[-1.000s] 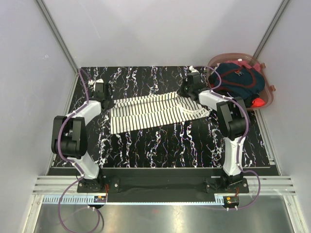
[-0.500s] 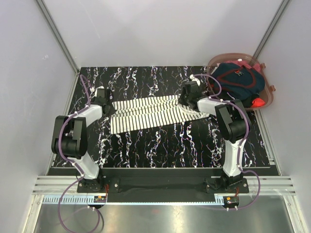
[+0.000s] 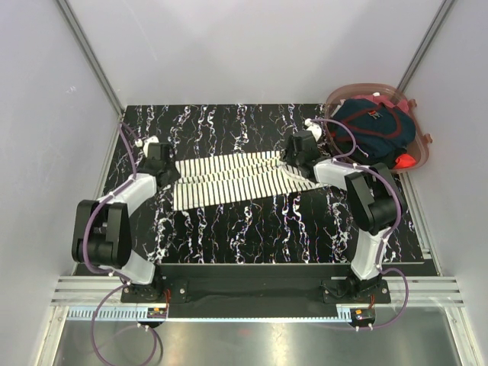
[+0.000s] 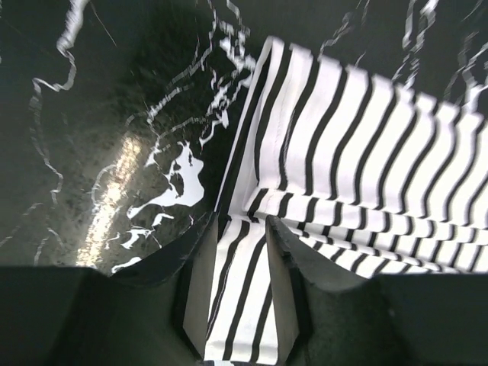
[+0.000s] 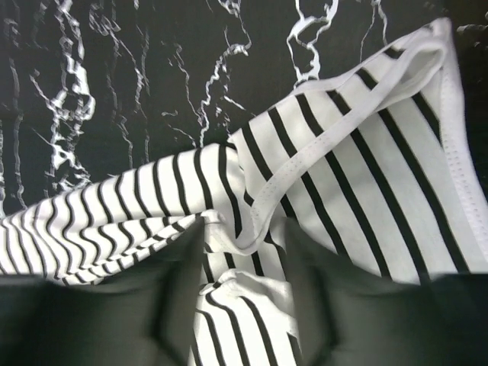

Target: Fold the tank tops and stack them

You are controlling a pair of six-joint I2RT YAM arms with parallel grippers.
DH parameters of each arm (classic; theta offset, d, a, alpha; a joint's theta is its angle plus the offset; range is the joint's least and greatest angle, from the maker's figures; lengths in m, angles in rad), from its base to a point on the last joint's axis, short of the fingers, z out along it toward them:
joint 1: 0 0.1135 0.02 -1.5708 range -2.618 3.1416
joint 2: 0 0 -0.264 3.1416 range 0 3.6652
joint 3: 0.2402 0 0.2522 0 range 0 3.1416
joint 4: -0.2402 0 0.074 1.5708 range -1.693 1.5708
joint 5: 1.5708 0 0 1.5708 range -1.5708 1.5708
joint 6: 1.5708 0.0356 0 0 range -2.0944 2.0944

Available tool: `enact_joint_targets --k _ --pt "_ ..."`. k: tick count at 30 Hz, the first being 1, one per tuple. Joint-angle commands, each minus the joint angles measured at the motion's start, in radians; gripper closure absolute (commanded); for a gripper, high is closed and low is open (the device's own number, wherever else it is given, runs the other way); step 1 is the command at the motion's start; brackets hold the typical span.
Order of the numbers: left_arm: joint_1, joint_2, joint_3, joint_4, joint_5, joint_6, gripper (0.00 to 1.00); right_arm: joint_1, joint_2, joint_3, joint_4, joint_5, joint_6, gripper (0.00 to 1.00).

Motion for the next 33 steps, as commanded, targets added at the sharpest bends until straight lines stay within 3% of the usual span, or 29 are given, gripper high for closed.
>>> enact_joint_targets --k 1,3,8,17,22,26,31,33 --pt "-0.001 -0.080 -0.006 0.041 -0.060 -0.012 0.61 0.009 -0.096 -0.012 0.031 0.062 -0.029 0.41" --pt "-0.001 -0.099 -0.004 0.038 -0.065 -0.015 0.57 0.011 -0.084 0.040 -0.051 0.061 -0.034 0.39" --pt "-0.001 -0.056 0.060 0.002 -0.014 -0.016 0.46 0.011 -0.009 0.190 -0.225 0.010 -0.020 0.46" --pt "-0.001 0.008 0.100 -0.008 0.030 -0.004 0.46 0.012 0.140 0.408 -0.472 -0.090 -0.057 0.57" --pt "-0.001 0.036 0.111 -0.014 0.037 0.010 0.46 0.018 0.157 0.404 -0.498 -0.113 -0.060 0.59" --pt "-0.001 0.050 0.111 -0.017 0.041 0.017 0.51 0.024 0.154 0.382 -0.509 -0.136 -0.071 0.69" --pt "-0.001 0.067 0.115 -0.023 0.038 0.019 0.52 0.047 0.124 0.344 -0.513 -0.082 -0.089 0.95" --pt "-0.001 0.068 0.118 -0.023 0.035 0.020 0.53 0.047 0.104 0.327 -0.509 -0.064 -0.092 0.98"
